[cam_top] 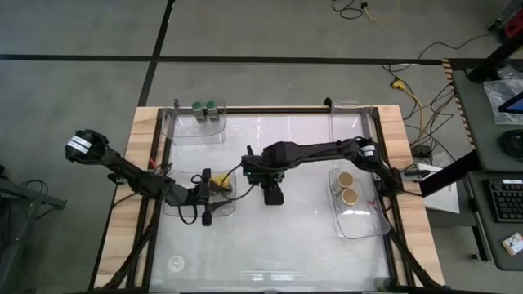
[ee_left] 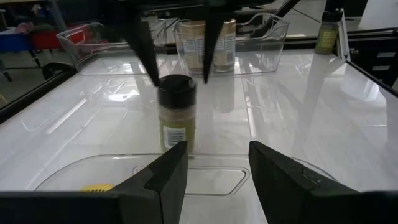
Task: Sort spices by type
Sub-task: Put the top black spice bottle into the top right transparent bin
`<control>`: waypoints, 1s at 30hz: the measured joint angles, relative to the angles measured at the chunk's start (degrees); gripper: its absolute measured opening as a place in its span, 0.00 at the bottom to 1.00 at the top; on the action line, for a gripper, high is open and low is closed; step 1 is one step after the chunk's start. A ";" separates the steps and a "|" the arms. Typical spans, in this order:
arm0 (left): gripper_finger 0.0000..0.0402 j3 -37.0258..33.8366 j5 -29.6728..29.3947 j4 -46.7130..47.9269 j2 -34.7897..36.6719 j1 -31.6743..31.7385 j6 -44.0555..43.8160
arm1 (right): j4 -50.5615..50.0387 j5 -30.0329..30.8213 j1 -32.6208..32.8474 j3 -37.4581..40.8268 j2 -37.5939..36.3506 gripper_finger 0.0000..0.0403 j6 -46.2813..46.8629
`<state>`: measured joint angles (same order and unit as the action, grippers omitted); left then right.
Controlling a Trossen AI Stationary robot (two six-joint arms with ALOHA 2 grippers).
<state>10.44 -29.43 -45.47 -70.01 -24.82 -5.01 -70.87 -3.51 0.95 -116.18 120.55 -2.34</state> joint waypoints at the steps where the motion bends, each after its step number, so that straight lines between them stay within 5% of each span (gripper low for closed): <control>1: 0.39 0.00 0.02 0.00 0.06 0.00 0.00 | -0.66 -0.03 0.43 -0.20 0.00 0.64 -0.08; 19: 0.39 0.00 0.00 -0.18 0.19 0.00 -0.13 | 0.67 6.42 3.35 -1.24 -0.11 0.72 -2.45; 30: 0.39 -0.04 0.02 -0.60 0.25 0.00 -0.07 | 12.56 6.05 12.99 3.04 2.03 0.67 -13.00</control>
<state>10.39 -29.41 -46.07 -69.76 -24.82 -5.08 -58.30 2.55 13.94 -113.14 122.58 -15.34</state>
